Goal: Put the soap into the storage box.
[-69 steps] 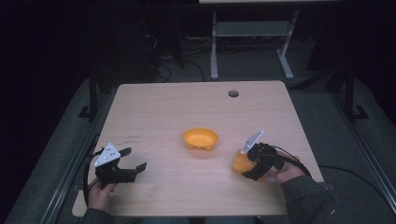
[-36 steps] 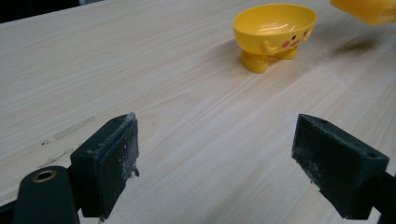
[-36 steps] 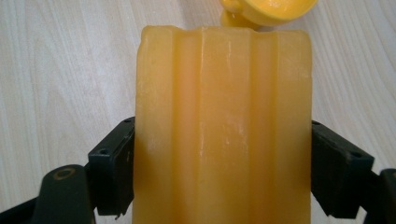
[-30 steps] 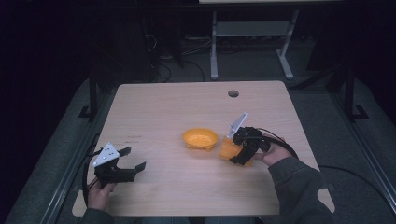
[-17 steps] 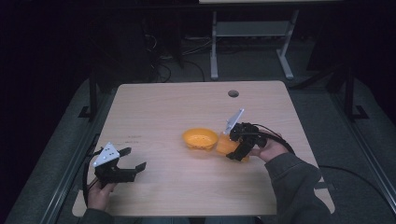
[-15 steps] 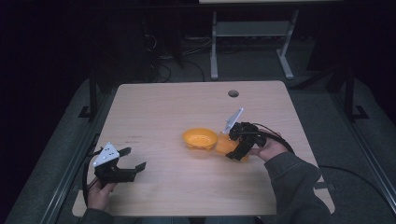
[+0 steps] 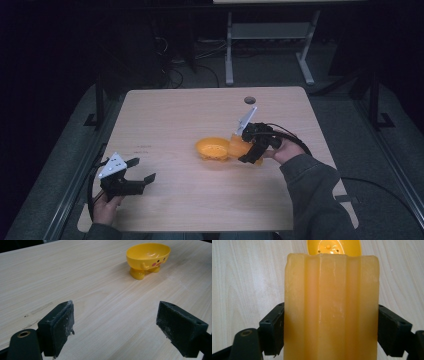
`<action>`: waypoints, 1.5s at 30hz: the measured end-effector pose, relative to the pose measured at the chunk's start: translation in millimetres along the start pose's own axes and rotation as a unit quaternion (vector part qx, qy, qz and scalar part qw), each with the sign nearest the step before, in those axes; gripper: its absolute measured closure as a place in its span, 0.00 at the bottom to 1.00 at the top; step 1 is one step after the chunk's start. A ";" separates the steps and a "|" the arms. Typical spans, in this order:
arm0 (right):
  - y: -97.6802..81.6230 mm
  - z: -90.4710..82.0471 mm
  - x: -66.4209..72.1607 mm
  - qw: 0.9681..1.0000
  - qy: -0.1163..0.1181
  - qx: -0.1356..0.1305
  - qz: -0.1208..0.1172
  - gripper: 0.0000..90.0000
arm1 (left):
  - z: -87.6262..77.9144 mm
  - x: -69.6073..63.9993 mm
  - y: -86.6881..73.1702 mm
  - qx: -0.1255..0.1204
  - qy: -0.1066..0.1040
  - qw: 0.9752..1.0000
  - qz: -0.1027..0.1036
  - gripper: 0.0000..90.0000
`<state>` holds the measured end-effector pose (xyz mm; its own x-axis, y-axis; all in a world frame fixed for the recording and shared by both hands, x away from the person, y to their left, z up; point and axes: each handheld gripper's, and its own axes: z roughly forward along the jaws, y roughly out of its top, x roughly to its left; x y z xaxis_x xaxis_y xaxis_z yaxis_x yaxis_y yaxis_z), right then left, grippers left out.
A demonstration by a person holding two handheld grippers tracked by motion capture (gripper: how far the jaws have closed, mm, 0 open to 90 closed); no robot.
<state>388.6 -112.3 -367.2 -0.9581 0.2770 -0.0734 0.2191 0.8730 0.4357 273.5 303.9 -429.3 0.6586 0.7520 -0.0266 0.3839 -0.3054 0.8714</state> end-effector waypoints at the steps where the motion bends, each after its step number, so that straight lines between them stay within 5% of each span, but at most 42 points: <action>1: 0.0 0.0 0.0 1.000 0.000 0.000 0.000 0.23 | 0.0 0.0 0.0 0.000 0.000 1.000 0.000 0.16; 24: 45.0 13.6 -16.2 0.999 0.014 0.006 -0.031 0.23 | 0.3 1.2 -0.2 0.002 0.000 1.000 0.001 0.16; 45: 66.9 26.1 -24.0 0.999 0.031 0.002 -0.039 0.23 | 0.1 1.7 -0.2 0.001 -0.001 1.000 0.002 0.16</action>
<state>431.1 -50.0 -359.8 -0.9818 0.1825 -0.0516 0.1435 0.8927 0.4272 274.6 305.2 -429.6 0.6613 0.7498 -0.0229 0.3824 -0.3107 0.8702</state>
